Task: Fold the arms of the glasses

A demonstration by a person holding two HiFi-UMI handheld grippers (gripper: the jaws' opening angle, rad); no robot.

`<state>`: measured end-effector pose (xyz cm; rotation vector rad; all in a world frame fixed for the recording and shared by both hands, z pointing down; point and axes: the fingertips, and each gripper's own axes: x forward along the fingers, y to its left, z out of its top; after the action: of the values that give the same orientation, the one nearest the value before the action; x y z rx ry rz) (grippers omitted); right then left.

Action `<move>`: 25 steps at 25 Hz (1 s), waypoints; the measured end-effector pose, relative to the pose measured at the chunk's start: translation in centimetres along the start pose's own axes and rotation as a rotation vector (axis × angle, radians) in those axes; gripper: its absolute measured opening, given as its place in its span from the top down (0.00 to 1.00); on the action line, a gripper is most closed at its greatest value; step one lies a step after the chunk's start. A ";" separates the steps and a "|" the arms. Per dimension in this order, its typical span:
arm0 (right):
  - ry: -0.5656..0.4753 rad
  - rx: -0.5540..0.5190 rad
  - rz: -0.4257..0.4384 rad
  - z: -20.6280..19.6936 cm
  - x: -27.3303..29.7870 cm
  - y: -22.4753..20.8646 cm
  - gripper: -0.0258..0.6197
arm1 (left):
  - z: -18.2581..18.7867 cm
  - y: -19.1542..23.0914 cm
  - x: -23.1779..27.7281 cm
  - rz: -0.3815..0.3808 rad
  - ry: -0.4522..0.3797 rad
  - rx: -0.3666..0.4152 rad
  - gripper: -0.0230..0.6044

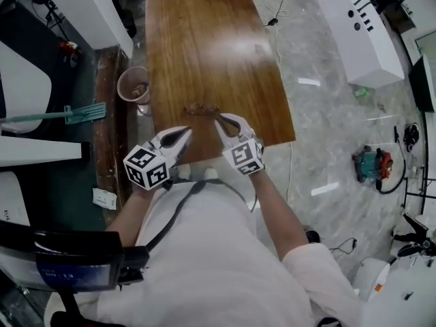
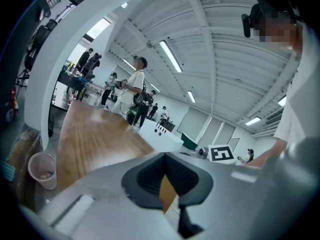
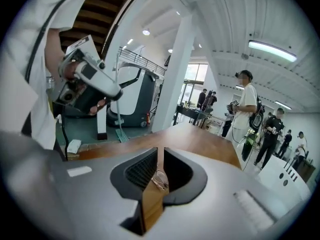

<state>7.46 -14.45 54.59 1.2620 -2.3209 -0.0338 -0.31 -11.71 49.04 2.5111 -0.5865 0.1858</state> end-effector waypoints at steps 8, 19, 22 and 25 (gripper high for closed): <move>-0.106 0.174 -0.119 2.7 -4.6 -1.8 0.91 | 1.4 -1.8 0.6 -0.050 -0.011 0.030 0.96; -0.255 0.294 -0.140 8.2 -9.2 -1.9 0.91 | 6.1 -3.4 -0.8 -0.048 -0.093 0.111 0.96; -0.279 0.341 -0.140 8.8 -10.0 -1.7 0.92 | 6.7 -3.6 -1.4 -0.036 -0.109 0.140 0.96; -0.307 0.356 -0.142 9.4 -10.7 -1.8 0.94 | 6.9 -3.8 -1.9 -0.024 -0.121 0.156 0.96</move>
<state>9.64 -8.96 41.56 1.6993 -2.5710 0.1548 -0.25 -11.94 40.95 2.6939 -0.6104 0.0736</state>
